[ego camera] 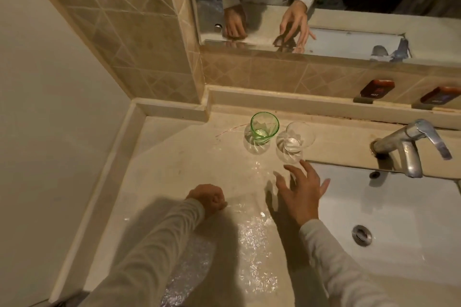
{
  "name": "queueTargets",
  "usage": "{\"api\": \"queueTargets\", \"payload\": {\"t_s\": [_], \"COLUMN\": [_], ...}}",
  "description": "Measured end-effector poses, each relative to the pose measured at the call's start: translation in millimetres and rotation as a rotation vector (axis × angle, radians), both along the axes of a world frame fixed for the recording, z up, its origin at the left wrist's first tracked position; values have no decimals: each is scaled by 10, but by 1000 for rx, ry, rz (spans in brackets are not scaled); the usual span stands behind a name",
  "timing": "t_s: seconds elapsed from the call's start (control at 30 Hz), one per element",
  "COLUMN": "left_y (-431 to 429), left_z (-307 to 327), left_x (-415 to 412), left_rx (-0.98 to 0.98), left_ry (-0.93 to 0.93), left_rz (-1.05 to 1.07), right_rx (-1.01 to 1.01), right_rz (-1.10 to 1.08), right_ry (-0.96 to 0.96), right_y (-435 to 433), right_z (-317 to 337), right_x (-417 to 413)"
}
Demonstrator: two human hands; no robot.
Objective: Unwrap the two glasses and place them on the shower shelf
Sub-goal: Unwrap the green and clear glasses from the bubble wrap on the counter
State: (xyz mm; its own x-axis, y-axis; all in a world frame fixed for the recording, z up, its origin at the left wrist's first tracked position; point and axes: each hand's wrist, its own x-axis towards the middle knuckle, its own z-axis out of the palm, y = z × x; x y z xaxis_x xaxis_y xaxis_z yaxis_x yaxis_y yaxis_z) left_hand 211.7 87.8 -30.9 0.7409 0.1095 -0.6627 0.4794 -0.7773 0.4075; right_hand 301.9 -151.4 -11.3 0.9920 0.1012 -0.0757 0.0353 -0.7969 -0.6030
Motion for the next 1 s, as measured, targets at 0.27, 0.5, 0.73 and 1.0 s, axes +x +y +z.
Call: {"api": "queueTargets", "payload": {"t_s": [0.27, 0.5, 0.73, 1.0], "left_y": [126, 746, 1383, 1163], "left_z": [362, 599, 612, 335], "left_x": [-501, -688, -544, -1083], "left_rx": [-482, -505, -404, 160], "left_ry": [-334, -594, -628, -421], "left_rz": [460, 1050, 1263, 280], "right_rx": [202, 731, 634, 171], "right_rz": [-315, -253, 6, 8], "right_ry": [180, 561, 605, 449], "right_y": [-399, 324, 1105, 1587], "right_z": [119, 264, 212, -92], "right_x": [-672, -935, -975, -725]}}
